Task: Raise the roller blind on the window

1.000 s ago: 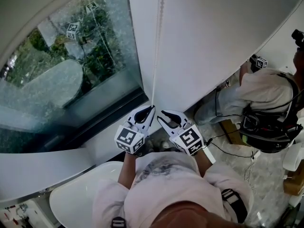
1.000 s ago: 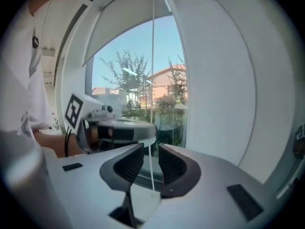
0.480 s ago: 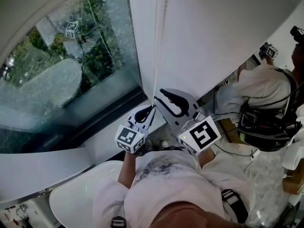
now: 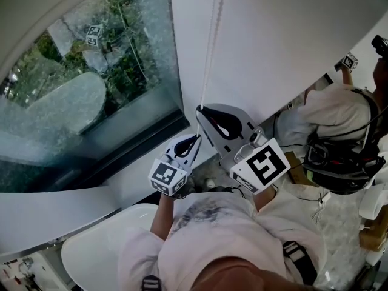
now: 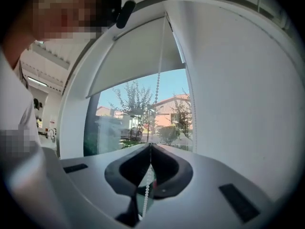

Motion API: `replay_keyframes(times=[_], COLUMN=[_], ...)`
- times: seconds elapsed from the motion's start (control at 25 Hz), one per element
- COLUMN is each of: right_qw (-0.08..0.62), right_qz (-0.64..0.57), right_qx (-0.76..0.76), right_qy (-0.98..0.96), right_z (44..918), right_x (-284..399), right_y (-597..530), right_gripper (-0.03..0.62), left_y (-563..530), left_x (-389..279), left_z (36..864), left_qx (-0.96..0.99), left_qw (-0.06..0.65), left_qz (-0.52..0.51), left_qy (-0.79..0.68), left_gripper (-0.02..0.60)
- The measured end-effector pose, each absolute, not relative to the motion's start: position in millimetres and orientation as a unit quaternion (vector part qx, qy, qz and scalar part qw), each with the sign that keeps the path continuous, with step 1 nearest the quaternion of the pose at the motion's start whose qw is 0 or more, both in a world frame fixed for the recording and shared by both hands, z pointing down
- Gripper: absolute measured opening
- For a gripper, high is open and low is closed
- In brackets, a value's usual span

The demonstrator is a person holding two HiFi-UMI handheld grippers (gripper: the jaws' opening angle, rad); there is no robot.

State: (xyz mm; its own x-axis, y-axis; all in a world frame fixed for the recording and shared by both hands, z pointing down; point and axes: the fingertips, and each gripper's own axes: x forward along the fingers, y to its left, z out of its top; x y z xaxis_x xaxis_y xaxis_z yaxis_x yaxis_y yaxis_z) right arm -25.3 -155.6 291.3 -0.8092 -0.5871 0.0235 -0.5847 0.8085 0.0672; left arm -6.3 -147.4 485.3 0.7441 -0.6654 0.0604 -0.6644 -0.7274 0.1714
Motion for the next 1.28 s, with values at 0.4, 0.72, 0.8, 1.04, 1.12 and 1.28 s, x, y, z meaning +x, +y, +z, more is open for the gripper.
replay_keyframes(times=[0.4, 0.72, 0.8, 1.04, 1.12, 1.28], right_qw=[0.022, 0.039, 0.045, 0.061, 0.068, 0.087], right_qz=[-0.010, -0.019, -0.016, 0.001, 0.004, 0.013], right_qx=[0.305, 0.314, 0.313, 0.310, 0.310, 0.312], right_qy=[-0.952, -0.948, -0.949, -0.949, -0.948, -0.946], right_z=[313.0, 347.9, 357.5, 393.6, 402.9, 418.4], right_x=[-22.2, -20.3, -21.0, -20.9, -20.9, -20.4], right_y=[-144.5, -150.7, -151.9, -154.7, -154.9, -155.8], right_gripper=[0.061, 0.061, 0.061, 0.061, 0.061, 0.061], left_y=[-139.1, -145.9, -147.5, -150.8, -150.7, -149.4], left_x=[-4.1, -1.4, -2.0, -0.7, 0.0, 0.4], left_z=[507.3, 542.9, 552.8, 589.4, 599.1, 614.5], left_qx=[0.926, 0.922, 0.920, 0.916, 0.915, 0.912], left_qw=[0.113, 0.135, 0.142, 0.159, 0.163, 0.176], left_qz=[0.006, 0.020, 0.024, 0.041, 0.049, 0.060], left_qy=[-0.361, -0.362, -0.364, -0.366, -0.365, -0.365], left_gripper=[0.008, 0.008, 0.008, 0.008, 0.008, 0.008])
